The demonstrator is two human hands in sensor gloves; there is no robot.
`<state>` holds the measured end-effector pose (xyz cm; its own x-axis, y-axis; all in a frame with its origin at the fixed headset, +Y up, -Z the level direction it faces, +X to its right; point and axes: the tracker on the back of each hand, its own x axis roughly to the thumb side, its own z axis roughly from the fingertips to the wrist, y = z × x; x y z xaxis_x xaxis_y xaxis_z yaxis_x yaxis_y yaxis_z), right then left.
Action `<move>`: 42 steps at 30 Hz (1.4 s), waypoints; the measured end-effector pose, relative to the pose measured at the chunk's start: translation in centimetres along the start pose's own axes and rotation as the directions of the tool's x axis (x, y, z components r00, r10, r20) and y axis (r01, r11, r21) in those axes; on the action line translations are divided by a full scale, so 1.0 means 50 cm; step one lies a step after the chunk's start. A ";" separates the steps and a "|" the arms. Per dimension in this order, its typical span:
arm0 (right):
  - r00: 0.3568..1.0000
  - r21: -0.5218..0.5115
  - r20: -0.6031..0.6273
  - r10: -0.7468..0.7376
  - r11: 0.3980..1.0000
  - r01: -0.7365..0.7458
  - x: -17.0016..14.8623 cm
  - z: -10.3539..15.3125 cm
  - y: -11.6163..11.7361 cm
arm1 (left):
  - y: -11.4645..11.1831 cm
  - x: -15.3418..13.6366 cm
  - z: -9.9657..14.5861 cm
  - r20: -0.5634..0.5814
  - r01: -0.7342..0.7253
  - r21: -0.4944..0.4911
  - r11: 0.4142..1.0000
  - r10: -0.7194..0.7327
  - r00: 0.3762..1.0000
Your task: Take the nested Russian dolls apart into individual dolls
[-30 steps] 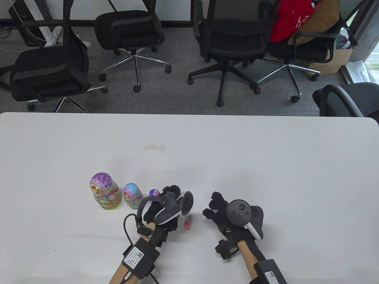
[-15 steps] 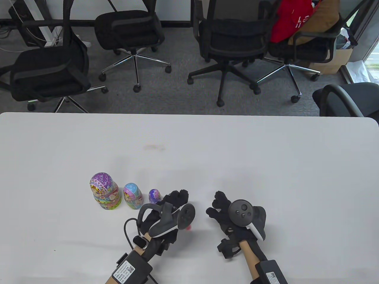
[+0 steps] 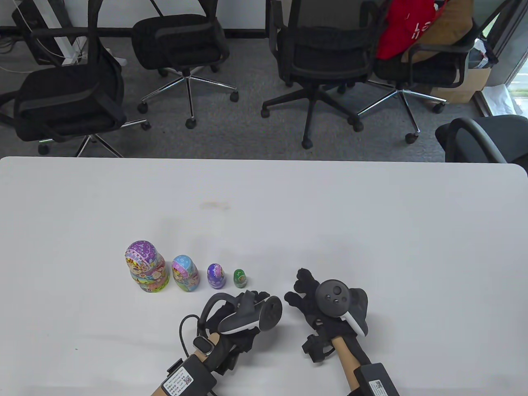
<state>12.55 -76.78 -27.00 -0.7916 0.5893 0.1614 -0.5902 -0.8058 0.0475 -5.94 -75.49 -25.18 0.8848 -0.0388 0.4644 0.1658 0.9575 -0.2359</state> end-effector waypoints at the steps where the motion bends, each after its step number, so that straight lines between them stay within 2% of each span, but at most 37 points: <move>1: 1.000 0.003 0.001 -0.005 1.000 0.005 0.001 0.000 0.001 | -0.003 0.002 0.000 0.004 0.022 0.013 1.000 -0.022 1.000; 7: 1.000 0.025 0.025 0.008 1.000 -0.008 0.010 0.002 0.009 | -0.005 0.000 -0.001 0.020 0.014 0.068 0.998 -0.016 1.000; 12: 0.996 0.067 0.076 0.036 0.997 -0.041 0.027 0.004 0.020 | 0.008 -0.024 0.002 0.029 -0.111 0.106 0.988 0.109 0.994; 19: 0.976 0.114 0.171 0.132 0.982 -0.153 0.062 0.011 0.041 | 0.034 -0.059 0.013 0.067 -0.321 0.174 0.931 0.314 0.947; 24: 0.957 0.070 0.217 0.193 0.975 -0.213 0.085 0.017 0.052 | 0.036 -0.064 0.013 0.116 -0.477 0.151 0.866 0.464 0.878; 28: 0.937 -0.012 0.240 0.253 0.966 -0.258 0.090 0.022 0.049 | 0.033 -0.063 0.012 0.144 -0.517 0.130 0.846 0.499 0.854; 35: 0.967 0.059 0.236 0.099 0.992 -0.116 0.075 0.012 0.035 | 0.038 -0.066 0.014 0.190 -0.546 0.150 0.824 0.518 0.834; 42: 0.979 0.036 0.185 0.084 0.995 -0.092 0.049 0.005 0.022 | 0.049 -0.086 0.023 0.159 -0.545 0.221 0.809 0.521 0.839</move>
<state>9.98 -76.25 -26.33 -0.7954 0.4988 0.3442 -0.5087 -0.8583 0.0683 -9.85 -72.67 -26.76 0.7592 0.5118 0.4021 -0.4437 0.8590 -0.2555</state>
